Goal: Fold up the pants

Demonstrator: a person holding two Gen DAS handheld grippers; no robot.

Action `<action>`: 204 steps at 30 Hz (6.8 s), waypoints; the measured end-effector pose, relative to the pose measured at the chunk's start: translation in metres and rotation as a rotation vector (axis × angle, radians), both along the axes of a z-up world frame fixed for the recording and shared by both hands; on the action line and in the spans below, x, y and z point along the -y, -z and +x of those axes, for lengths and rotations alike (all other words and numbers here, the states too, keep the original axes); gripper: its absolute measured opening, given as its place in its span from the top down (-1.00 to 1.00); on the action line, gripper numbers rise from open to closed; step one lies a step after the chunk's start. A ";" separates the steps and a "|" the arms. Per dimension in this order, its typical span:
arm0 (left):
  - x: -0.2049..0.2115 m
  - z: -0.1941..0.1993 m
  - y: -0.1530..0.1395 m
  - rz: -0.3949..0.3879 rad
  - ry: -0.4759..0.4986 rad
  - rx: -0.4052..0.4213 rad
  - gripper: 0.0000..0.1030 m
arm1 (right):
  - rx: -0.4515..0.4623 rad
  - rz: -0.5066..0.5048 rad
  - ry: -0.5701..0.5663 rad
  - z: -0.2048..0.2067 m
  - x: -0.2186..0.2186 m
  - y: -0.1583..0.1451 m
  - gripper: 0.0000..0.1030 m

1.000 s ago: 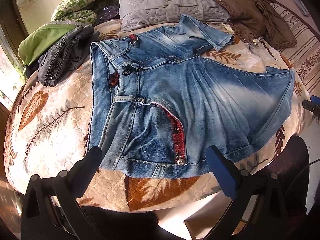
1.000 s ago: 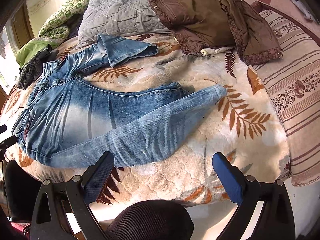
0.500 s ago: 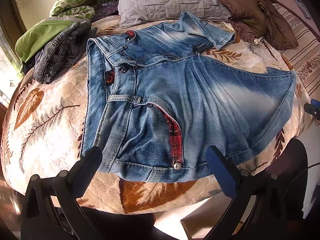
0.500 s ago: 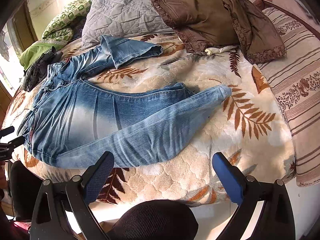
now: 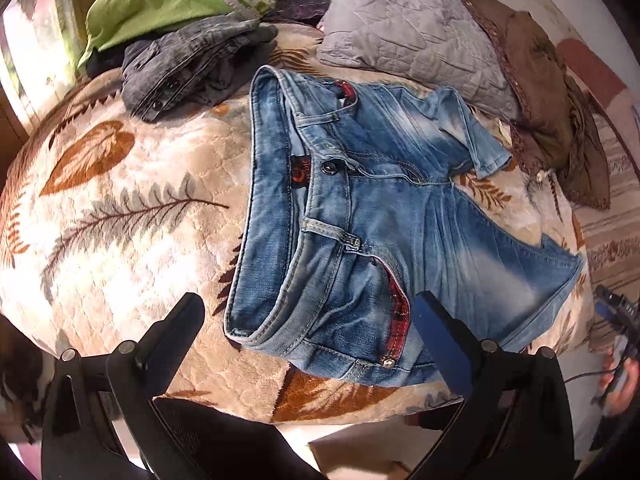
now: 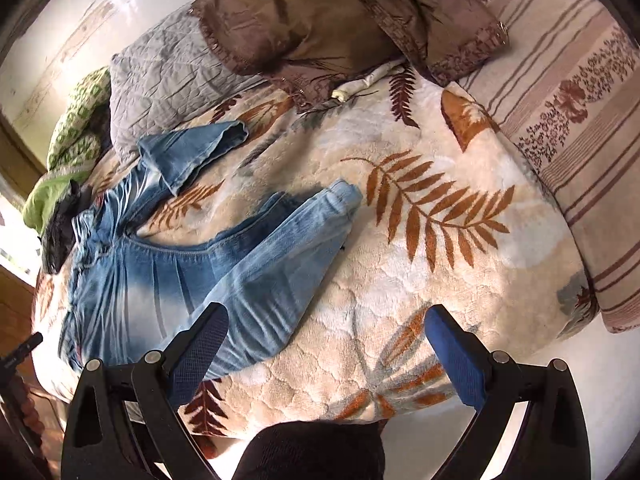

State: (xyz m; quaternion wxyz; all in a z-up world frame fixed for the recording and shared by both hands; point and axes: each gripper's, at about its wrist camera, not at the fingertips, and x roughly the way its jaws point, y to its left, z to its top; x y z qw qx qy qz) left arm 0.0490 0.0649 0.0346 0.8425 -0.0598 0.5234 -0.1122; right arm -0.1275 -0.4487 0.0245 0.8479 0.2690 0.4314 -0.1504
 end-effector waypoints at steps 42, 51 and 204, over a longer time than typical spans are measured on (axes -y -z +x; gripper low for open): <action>-0.016 0.048 -0.007 -0.272 -0.017 0.001 -0.65 | 0.251 0.160 0.036 0.052 0.060 -0.021 0.07; 0.010 0.173 0.064 -0.340 -0.152 -0.197 -0.65 | 0.140 0.476 -0.147 0.253 -0.023 0.053 0.07; 0.026 -0.017 0.005 -0.582 0.043 -0.092 0.79 | 0.501 0.338 0.208 -0.047 0.103 0.000 0.96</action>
